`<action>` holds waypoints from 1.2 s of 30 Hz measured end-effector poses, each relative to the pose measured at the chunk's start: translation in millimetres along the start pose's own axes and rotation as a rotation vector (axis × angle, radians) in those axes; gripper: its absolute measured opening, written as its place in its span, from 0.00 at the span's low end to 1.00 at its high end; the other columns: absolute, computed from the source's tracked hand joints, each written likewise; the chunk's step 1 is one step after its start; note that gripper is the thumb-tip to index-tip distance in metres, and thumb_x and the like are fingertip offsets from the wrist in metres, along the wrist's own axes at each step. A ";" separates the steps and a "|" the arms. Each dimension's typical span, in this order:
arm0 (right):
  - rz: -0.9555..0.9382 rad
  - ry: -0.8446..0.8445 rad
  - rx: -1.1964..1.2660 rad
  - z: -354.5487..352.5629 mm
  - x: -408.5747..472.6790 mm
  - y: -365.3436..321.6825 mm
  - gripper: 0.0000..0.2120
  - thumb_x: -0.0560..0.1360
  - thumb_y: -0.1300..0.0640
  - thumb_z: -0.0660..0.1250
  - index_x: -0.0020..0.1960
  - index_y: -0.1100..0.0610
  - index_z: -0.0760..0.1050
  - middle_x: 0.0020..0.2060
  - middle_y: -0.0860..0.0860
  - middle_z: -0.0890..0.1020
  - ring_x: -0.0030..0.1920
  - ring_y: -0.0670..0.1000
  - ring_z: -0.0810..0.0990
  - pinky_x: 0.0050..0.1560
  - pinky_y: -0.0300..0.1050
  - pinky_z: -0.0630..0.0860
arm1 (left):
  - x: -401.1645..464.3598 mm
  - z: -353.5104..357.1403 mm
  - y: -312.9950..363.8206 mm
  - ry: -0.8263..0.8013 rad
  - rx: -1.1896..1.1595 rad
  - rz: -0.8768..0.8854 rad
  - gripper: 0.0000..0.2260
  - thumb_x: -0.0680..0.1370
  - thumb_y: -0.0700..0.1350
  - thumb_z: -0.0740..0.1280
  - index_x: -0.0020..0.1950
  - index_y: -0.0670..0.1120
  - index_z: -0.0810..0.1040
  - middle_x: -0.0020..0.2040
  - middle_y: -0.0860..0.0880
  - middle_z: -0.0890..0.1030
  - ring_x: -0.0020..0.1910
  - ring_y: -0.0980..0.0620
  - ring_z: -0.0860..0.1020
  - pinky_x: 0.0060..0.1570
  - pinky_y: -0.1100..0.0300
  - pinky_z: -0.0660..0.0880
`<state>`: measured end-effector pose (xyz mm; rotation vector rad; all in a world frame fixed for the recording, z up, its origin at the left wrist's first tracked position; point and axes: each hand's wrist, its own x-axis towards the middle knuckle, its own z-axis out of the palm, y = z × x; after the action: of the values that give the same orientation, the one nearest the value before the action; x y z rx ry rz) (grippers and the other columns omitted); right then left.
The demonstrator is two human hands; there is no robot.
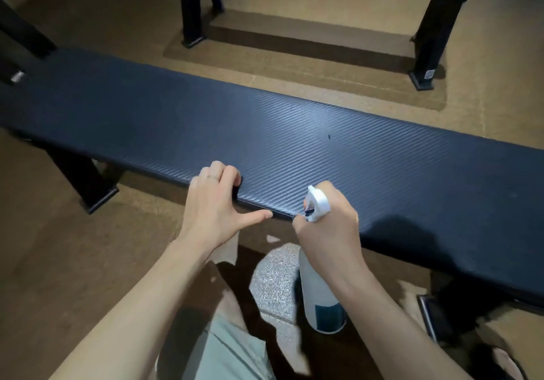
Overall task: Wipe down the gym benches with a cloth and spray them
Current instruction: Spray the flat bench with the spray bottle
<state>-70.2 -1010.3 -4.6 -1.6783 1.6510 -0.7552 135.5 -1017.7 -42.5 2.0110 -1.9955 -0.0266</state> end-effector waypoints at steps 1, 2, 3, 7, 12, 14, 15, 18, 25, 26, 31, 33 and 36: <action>-0.010 0.018 -0.009 10.7 0.2 -5.0 0.16 0.70 0.69 0.68 0.41 0.52 0.64 0.37 0.49 0.69 0.37 0.49 0.69 0.34 0.35 0.63 | 0.5 -1.0 -6.3 0.003 -0.019 0.020 0.32 0.64 0.75 0.69 0.49 0.50 0.70 0.48 0.52 0.70 0.46 0.49 0.70 0.48 0.52 0.71; -0.010 0.025 -0.007 19.6 0.2 -10.4 0.17 0.69 0.70 0.68 0.40 0.52 0.63 0.37 0.49 0.68 0.37 0.49 0.68 0.35 0.35 0.64 | 0.3 -3.3 -15.5 0.020 -0.040 0.016 0.31 0.64 0.74 0.70 0.49 0.49 0.70 0.48 0.52 0.70 0.46 0.49 0.71 0.48 0.52 0.72; 0.006 0.018 0.007 26.7 -0.3 -16.4 0.18 0.69 0.70 0.67 0.39 0.52 0.62 0.37 0.49 0.68 0.37 0.49 0.68 0.35 0.36 0.64 | -0.8 -6.0 -26.8 0.056 -0.062 -0.026 0.31 0.64 0.73 0.71 0.50 0.49 0.71 0.50 0.51 0.71 0.47 0.48 0.71 0.49 0.52 0.72; 0.082 -0.044 0.081 46.8 -3.5 -37.4 0.15 0.71 0.68 0.65 0.38 0.52 0.61 0.38 0.50 0.69 0.38 0.50 0.67 0.37 0.44 0.64 | -9.5 -15.1 -86.6 0.212 -0.080 -0.442 0.40 0.64 0.69 0.76 0.62 0.44 0.70 0.61 0.42 0.71 0.59 0.41 0.70 0.59 0.45 0.69; 0.126 -0.075 0.128 65.7 -7.5 -60.5 0.12 0.70 0.65 0.65 0.38 0.53 0.62 0.39 0.51 0.70 0.37 0.51 0.67 0.37 0.50 0.67 | -3.2 -17.4 -133.2 0.191 -0.230 -0.589 0.45 0.65 0.65 0.79 0.69 0.39 0.65 0.67 0.39 0.65 0.66 0.39 0.67 0.67 0.45 0.69; 0.104 -0.105 0.170 70.1 -4.1 -65.5 0.12 0.70 0.66 0.65 0.40 0.53 0.64 0.39 0.51 0.70 0.36 0.50 0.67 0.36 0.47 0.66 | -2.4 -11.9 -132.8 0.214 -0.263 -0.578 0.43 0.66 0.63 0.79 0.68 0.39 0.64 0.67 0.40 0.64 0.67 0.40 0.66 0.66 0.45 0.70; 0.080 -0.100 0.161 73.6 -3.0 -64.9 0.12 0.70 0.68 0.65 0.41 0.53 0.64 0.39 0.50 0.70 0.36 0.50 0.67 0.36 0.44 0.64 | -3.2 -8.2 -132.6 0.226 -0.272 -0.572 0.43 0.67 0.63 0.79 0.68 0.39 0.64 0.67 0.40 0.63 0.67 0.41 0.66 0.65 0.46 0.70; -0.011 -0.072 0.064 85.0 -5.7 -65.2 0.13 0.69 0.70 0.65 0.42 0.55 0.65 0.39 0.49 0.70 0.38 0.47 0.68 0.36 0.40 0.62 | -4.4 -6.8 -133.7 0.250 -0.283 -0.545 0.43 0.66 0.62 0.79 0.68 0.38 0.64 0.67 0.39 0.64 0.67 0.40 0.66 0.64 0.48 0.68; -0.015 -0.065 0.011 97.7 1.2 -70.8 0.11 0.73 0.66 0.66 0.41 0.57 0.65 0.40 0.48 0.70 0.40 0.49 0.69 0.37 0.40 0.62 | -2.9 -0.9 -138.9 0.284 -0.263 -0.542 0.44 0.65 0.63 0.79 0.68 0.40 0.63 0.66 0.40 0.64 0.66 0.42 0.67 0.61 0.50 0.69; -0.010 -0.074 0.013 99.5 3.2 -73.3 0.10 0.73 0.65 0.66 0.41 0.56 0.65 0.40 0.48 0.70 0.40 0.49 0.69 0.37 0.41 0.63 | -2.7 0.8 -140.3 0.286 -0.258 -0.542 0.44 0.65 0.63 0.79 0.67 0.40 0.63 0.66 0.40 0.64 0.66 0.42 0.67 0.60 0.49 0.70; 0.008 -0.168 0.096 116.5 10.0 -92.5 0.12 0.73 0.66 0.67 0.46 0.52 0.66 0.46 0.49 0.72 0.44 0.51 0.74 0.40 0.43 0.71 | -0.9 5.5 -145.7 0.295 -0.241 -0.517 0.45 0.64 0.64 0.79 0.68 0.40 0.64 0.66 0.39 0.64 0.65 0.41 0.66 0.61 0.48 0.70; -0.021 -0.165 0.099 127.7 11.4 -100.5 0.13 0.73 0.66 0.67 0.46 0.52 0.65 0.44 0.49 0.71 0.42 0.49 0.72 0.38 0.39 0.66 | -0.4 6.3 -147.0 0.283 -0.257 -0.514 0.44 0.64 0.63 0.80 0.68 0.41 0.63 0.65 0.40 0.64 0.64 0.42 0.66 0.60 0.48 0.70; -0.070 -0.103 0.160 147.5 12.2 -117.2 0.14 0.70 0.68 0.67 0.40 0.55 0.63 0.39 0.51 0.70 0.37 0.51 0.69 0.35 0.45 0.64 | 1.3 7.1 -149.0 0.273 -0.272 -0.502 0.45 0.63 0.65 0.80 0.67 0.44 0.62 0.64 0.43 0.63 0.64 0.43 0.65 0.60 0.46 0.72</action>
<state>118.6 -1015.4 -4.3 -1.6404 1.4294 -0.7993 279.0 -1022.7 -83.0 2.1411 -1.2198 -0.1192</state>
